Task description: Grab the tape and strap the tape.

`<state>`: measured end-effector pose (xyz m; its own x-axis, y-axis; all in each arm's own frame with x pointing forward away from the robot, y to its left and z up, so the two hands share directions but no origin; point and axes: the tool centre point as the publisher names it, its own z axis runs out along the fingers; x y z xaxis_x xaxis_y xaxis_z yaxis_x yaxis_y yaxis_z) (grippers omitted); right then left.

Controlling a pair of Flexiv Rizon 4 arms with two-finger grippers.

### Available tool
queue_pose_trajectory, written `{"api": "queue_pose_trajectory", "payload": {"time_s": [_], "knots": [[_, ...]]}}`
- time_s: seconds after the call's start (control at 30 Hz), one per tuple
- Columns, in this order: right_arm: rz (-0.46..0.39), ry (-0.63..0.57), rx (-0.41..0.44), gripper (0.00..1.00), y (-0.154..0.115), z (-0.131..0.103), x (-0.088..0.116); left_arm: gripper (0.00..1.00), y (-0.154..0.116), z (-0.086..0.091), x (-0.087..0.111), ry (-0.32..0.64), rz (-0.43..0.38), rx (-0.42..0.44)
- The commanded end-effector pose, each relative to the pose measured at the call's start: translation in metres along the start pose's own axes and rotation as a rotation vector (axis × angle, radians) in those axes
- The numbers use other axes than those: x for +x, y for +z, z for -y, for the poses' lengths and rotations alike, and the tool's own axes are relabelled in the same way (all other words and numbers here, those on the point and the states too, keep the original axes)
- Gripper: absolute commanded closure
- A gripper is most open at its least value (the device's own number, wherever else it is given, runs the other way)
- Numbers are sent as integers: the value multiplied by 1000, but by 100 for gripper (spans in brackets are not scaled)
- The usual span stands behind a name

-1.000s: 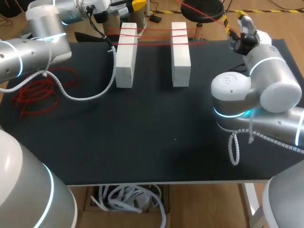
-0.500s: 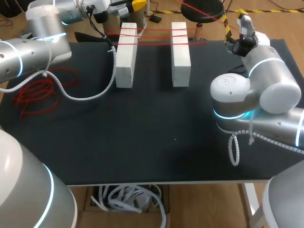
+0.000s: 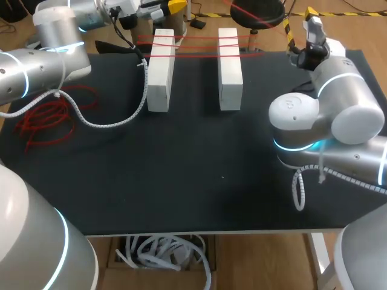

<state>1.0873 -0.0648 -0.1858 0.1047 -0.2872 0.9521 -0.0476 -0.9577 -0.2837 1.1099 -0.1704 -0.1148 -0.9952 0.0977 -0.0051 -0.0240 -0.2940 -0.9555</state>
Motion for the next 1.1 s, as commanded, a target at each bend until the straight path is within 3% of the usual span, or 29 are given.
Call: {"api": "queue_pose_trajectory", "payload": {"time_s": [0.03,0.23,0.33,0.37,0.4,0.43,1.1], "knots": [[-5,-13,7,30,4,-3,3,100,0,-1,-2,-1,-4,1],[-12,-23,16,28,7,-2,6,100,0,-1,-2,-1,-4,1],[-16,-26,20,32,8,-1,7,100,0,-1,-2,-1,-4,1],[-17,-27,21,37,8,-1,7,100,0,-1,-2,-1,-4,1],[-17,-28,22,51,8,-1,7,100,0,-1,-2,-1,-4,1],[-17,-28,23,55,9,0,7,100,0,-1,-2,-1,-4,1],[12,-34,30,55,2,0,-4,100,0,-1,-2,-1,-4,1]]}}
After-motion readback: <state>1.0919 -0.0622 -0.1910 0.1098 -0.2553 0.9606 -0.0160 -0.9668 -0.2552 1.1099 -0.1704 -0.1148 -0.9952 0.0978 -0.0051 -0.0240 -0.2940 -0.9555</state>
